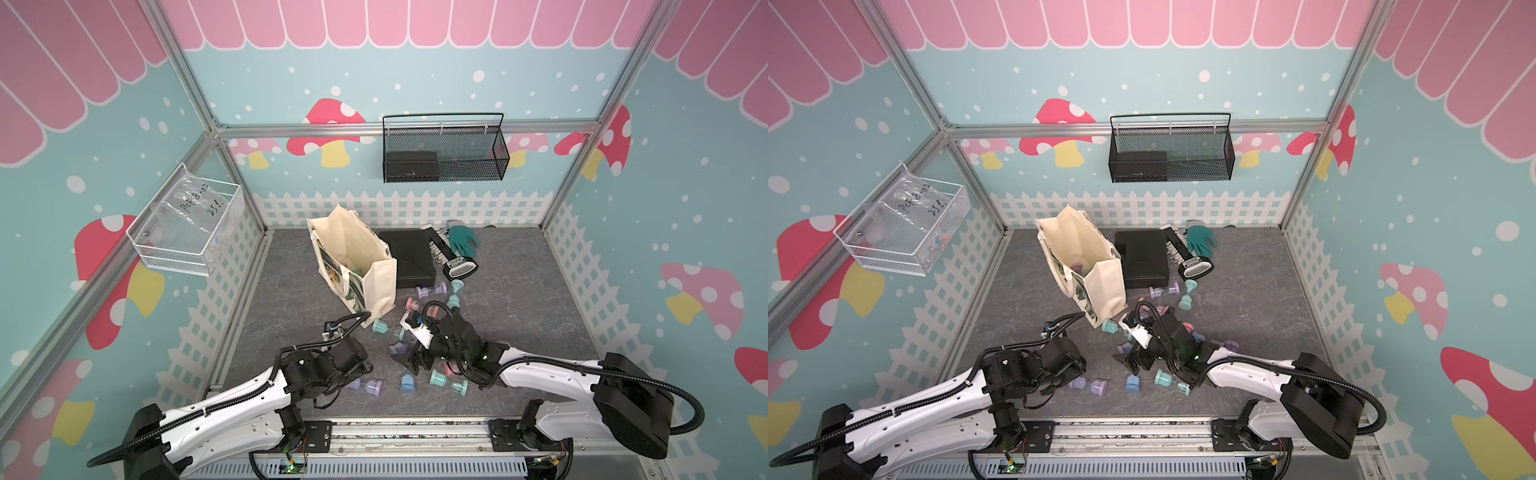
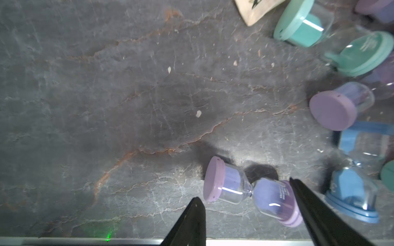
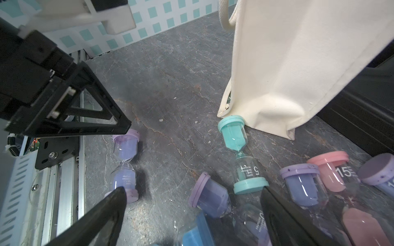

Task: Put the hourglass into the canvas bag
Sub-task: Pick up the hourglass from the center of the board.

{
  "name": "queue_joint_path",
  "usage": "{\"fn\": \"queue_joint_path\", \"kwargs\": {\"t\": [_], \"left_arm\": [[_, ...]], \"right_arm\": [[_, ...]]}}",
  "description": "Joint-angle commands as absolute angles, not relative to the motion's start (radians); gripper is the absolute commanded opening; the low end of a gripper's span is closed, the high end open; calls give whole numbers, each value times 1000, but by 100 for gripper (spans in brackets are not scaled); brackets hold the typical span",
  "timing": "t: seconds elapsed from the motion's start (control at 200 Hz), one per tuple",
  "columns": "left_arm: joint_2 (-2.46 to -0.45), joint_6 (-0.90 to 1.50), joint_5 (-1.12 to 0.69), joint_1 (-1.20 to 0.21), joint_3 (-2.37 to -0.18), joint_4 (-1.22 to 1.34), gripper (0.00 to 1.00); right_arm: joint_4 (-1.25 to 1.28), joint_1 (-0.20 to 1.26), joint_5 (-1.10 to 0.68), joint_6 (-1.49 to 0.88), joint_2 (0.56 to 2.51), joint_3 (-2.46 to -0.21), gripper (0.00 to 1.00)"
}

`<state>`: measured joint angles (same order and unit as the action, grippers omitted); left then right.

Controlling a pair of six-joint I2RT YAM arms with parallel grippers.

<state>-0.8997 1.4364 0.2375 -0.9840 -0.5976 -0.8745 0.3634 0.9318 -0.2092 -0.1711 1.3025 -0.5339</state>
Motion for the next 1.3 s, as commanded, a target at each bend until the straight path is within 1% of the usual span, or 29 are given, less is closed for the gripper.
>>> {"fn": "queue_joint_path", "kwargs": {"t": [0.0,0.21,0.59,0.81,1.091,1.296], "left_arm": [[-891,1590,249,-1013,-566,-837,72],[-910,1713,264,-1064,-513,-793,73],[-1013,1824,290,-1094,-489,-775,73],[-1041,1847,309,-1094,-475,-751,70],[-1107,1859,312,-1093,-476,-723,68],[-1167,1853,314,-1092,-484,-672,64]], "right_arm": [[429,949,-195,-145,1325,-517,99],[492,956,-182,-138,1342,-490,100],[549,956,-164,-132,1349,-464,100],[554,956,-151,-127,1350,-459,100],[549,955,-143,-130,1348,-463,100],[542,956,-136,-130,1352,-469,100]]}}
